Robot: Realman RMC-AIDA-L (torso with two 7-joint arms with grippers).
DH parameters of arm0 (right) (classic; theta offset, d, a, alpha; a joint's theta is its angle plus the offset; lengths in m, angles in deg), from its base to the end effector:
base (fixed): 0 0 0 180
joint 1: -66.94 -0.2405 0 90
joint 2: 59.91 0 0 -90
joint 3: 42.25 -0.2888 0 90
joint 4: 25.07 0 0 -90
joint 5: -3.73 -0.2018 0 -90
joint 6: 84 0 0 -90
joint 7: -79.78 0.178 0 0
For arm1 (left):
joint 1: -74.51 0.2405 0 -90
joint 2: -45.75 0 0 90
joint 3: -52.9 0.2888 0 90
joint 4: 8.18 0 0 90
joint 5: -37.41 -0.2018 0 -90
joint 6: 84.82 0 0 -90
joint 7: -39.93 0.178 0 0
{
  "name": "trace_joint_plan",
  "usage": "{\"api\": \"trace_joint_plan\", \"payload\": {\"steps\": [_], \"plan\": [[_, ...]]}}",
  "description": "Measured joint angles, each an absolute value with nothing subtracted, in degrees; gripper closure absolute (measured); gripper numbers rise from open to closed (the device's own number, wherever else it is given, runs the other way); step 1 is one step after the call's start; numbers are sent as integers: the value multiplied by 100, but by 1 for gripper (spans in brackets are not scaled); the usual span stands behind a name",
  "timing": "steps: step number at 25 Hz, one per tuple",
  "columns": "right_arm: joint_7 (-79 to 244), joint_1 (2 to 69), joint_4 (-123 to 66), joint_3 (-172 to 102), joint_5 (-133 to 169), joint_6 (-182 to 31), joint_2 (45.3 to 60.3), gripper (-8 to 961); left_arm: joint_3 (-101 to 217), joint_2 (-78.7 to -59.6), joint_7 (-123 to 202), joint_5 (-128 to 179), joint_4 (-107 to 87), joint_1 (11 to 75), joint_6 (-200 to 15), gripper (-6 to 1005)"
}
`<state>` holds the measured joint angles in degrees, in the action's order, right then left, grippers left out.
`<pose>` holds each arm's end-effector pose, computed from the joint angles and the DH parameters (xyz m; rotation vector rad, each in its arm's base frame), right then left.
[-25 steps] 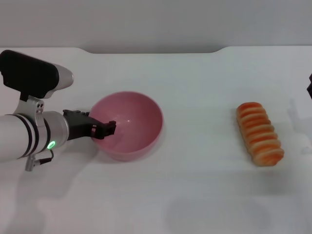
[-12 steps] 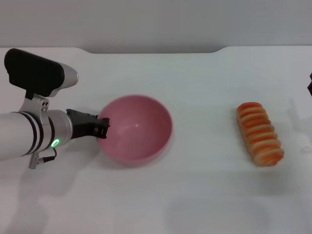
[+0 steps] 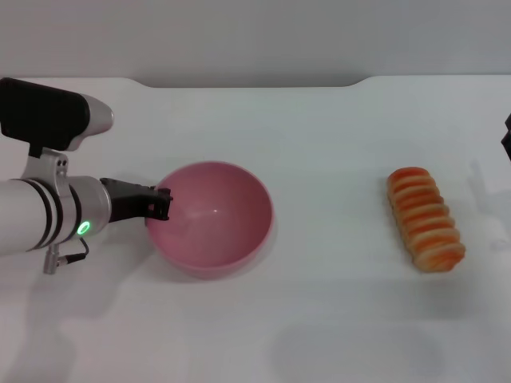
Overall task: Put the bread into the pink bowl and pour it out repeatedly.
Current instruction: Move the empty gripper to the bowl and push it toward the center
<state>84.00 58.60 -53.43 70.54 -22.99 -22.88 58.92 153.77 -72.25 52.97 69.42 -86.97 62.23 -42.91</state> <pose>0.3568 0.3213 -0.0203 -1.5350 0.5578 0.6876 -0.2736 0.3572 -0.0780 -2.1582 -1.0558 -0.0310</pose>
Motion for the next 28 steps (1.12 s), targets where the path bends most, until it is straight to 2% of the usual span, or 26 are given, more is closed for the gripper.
{"api": "trace_joint_plan", "payload": {"steps": [4,7,10,13,17,21,28], "plan": [[8400,5962,-5559,7075,-2189,-2367,5887,288,15291,-7225,5234,6936,-8877,6250,-4162,952],[8411,6295,-6362,6931,-1925,-2922,5847,288,15277,-7222,5211,6908,-9150,6281,-4070,952],[8415,6644,-7522,6551,-1454,-4244,5823,288,15276,-7220,5209,6897,-9264,6274,-4048,952],[8440,6850,-9003,6091,-744,-6627,5868,288,15276,-7219,5215,6894,-9276,6210,-4029,951],[8438,6520,-10392,5713,-645,-9807,5854,288,15277,-7214,5239,6898,-9272,6166,-4025,951],[8417,6006,-10806,5438,-1010,-11805,5860,289,15272,-7210,5260,6895,-9256,6145,-4026,952],[8412,5988,-11297,5709,-1396,-12363,5889,289,15250,-7210,5260,6859,-9238,6120,-4028,952]]}}
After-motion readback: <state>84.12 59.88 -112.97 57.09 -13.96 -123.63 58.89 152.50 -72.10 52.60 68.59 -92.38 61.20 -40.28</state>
